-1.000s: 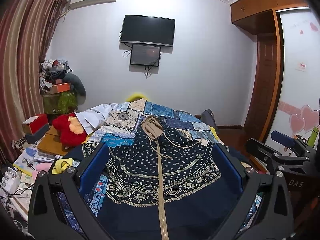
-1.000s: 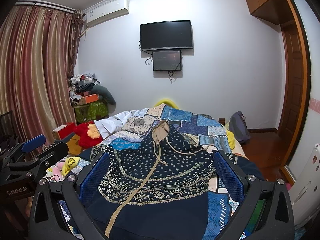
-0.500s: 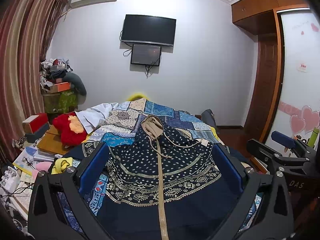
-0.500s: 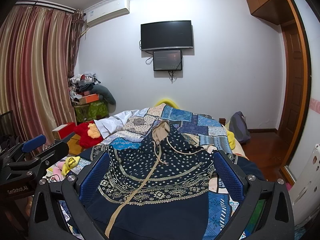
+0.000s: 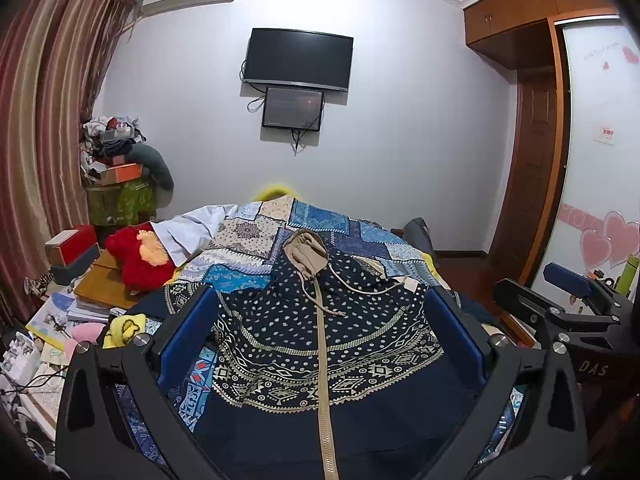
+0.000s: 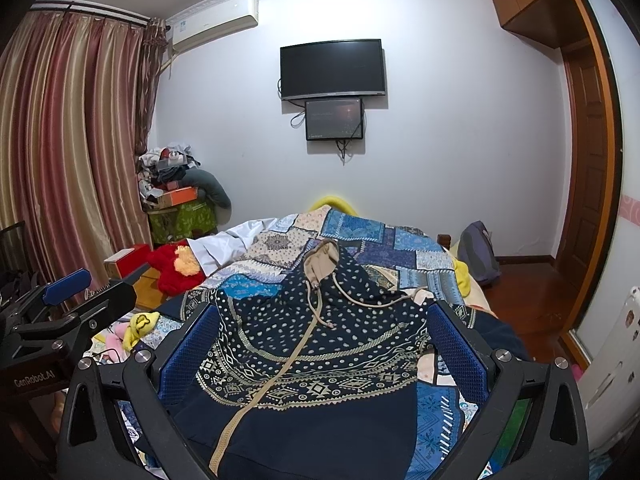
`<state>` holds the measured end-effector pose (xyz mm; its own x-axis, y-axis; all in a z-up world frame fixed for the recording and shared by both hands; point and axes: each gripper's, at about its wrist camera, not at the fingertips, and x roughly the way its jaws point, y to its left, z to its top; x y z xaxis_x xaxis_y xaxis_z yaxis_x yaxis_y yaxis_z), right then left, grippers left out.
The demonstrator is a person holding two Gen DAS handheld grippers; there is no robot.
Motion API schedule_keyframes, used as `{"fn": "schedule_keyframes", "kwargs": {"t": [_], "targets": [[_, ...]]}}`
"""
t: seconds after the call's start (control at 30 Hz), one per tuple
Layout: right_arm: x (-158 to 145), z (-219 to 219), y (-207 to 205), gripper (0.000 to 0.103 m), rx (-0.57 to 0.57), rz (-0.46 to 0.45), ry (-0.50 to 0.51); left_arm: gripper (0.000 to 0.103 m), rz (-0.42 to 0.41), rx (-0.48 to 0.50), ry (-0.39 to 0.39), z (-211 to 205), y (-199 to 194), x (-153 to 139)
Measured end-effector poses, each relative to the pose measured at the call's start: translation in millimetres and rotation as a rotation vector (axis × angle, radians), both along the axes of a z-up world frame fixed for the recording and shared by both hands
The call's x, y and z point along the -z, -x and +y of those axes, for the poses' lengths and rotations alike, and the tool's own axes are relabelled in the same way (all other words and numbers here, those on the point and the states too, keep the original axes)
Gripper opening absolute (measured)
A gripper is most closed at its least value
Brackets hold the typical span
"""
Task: Fold large clothes
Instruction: 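Lower the left tool to the hoodie sleeve and close on its cuff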
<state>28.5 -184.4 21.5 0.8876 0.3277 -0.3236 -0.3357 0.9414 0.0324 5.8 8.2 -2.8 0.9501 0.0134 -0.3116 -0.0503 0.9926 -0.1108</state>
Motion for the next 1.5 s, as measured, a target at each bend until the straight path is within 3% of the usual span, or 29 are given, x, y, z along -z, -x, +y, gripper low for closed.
{"fn": "schedule_keyframes", "kwargs": {"t": [0.33,0.53,0.7,0.93,1.03,1.3,1.5], "targets": [[8.6,7.8,-10.8,0.103,0.006,0.024,0.019,0.103,0.044,-0.012,0.008,6.8,-21.5,12.0],[22.9,15.7,-38.9,0.103,-0.004,0.068,0.032,0.103,0.101,-0.05,0.006,25.5,-50.7,26.2],[43.2,30.5,-78.6,0.103,-0.016,0.122,0.055,0.103,0.152,-0.112,-0.005,53.3,-84.2,40.4],[91.1,50.7,-163.7,0.103,-0.043,0.317,0.09,0.103,0.242,-0.237,-0.065,108.9,-137.3,72.8],[110.1,58.4,-193.7,0.103,-0.068,0.373,0.11,0.103,0.321,-0.316,-0.073,142.6,-163.3,98.3],[151.8,86.4,-257.7,0.103,-0.15,0.511,0.204,0.103,0.533,-0.264,0.07,212.1,-219.7,178.4],[179.3,112.0,-301.6,0.103,-0.204,0.589,0.239,0.103,0.619,-0.225,0.21,236.6,-249.1,219.7]]}}
